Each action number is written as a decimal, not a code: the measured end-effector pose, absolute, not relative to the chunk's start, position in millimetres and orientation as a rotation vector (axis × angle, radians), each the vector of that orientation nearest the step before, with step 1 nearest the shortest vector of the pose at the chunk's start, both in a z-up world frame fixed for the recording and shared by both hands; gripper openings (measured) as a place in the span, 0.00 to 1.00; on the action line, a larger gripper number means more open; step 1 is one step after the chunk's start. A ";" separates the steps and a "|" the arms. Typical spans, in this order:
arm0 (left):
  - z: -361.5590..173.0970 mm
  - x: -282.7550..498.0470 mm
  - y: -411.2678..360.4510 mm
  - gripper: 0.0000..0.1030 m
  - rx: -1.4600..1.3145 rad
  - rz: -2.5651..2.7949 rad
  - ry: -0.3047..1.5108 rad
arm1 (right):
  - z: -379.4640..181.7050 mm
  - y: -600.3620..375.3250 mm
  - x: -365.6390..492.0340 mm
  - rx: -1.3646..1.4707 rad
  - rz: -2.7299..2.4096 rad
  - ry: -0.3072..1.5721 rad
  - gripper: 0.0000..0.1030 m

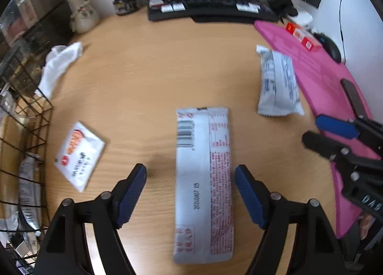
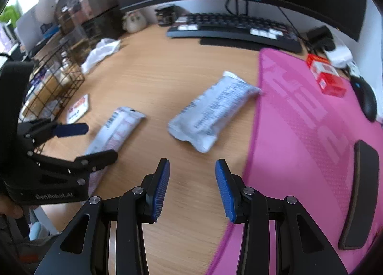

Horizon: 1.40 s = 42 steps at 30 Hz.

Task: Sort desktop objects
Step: 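Grasp a white snack bar with the right tool while the left tool reaches a long white packet, then grasp the long white packet with the left tool while the right tool holds the snack bar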

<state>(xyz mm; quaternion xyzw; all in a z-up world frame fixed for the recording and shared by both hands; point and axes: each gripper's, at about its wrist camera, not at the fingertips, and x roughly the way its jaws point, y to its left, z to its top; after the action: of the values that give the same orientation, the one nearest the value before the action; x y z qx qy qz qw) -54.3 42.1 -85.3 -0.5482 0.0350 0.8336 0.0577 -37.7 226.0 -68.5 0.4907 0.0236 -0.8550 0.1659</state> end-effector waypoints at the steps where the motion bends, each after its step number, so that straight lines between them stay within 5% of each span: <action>1: -85.5 -55.4 41.5 0.78 -1.642 2.533 0.108 | -69.8 229.2 -39.7 1.406 -2.443 0.049 0.51; 7: -82.1 -65.9 32.7 0.53 -1.587 2.551 0.113 | -71.3 236.9 -62.8 1.435 -2.500 -0.062 0.64; 16: -84.0 -84.2 14.0 0.51 -1.594 2.557 0.090 | -80.8 215.4 -120.3 1.466 -2.546 -0.128 0.64; 21: -84.4 -93.7 9.7 0.51 -1.584 2.558 0.078 | -85.2 194.9 -134.7 1.401 -2.595 0.034 0.64; 23: -84.4 -96.9 8.3 0.51 -1.581 2.559 0.069 | -87.2 187.3 -134.7 1.373 -2.597 0.130 0.60; 24: -84.4 -98.4 7.6 0.51 -1.578 2.561 0.062 | -87.1 185.1 -133.6 1.358 -2.601 0.170 0.41; 25: -84.4 -99.8 6.9 0.51 -1.576 2.563 0.055 | -86.0 184.3 -133.0 1.348 -2.600 0.194 0.35; 33: -76.3 -101.5 6.0 0.49 -1.550 2.575 0.022 | -75.6 200.3 -125.0 1.353 -2.590 0.138 0.34; 36: -62.8 -98.3 8.3 0.39 -1.516 2.586 0.028 | -70.0 203.0 -119.1 1.341 -2.587 0.113 0.34; 42: -53.9 -94.2 8.2 0.40 -1.513 2.604 0.038 | -56.5 199.1 -108.4 1.289 -2.580 0.103 0.34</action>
<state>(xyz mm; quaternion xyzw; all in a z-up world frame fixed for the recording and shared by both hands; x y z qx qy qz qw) -94.2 8.2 -53.9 -0.5014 0.0125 0.8627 0.0649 -108.4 199.1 -56.5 0.4429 0.0354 -0.8867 0.1277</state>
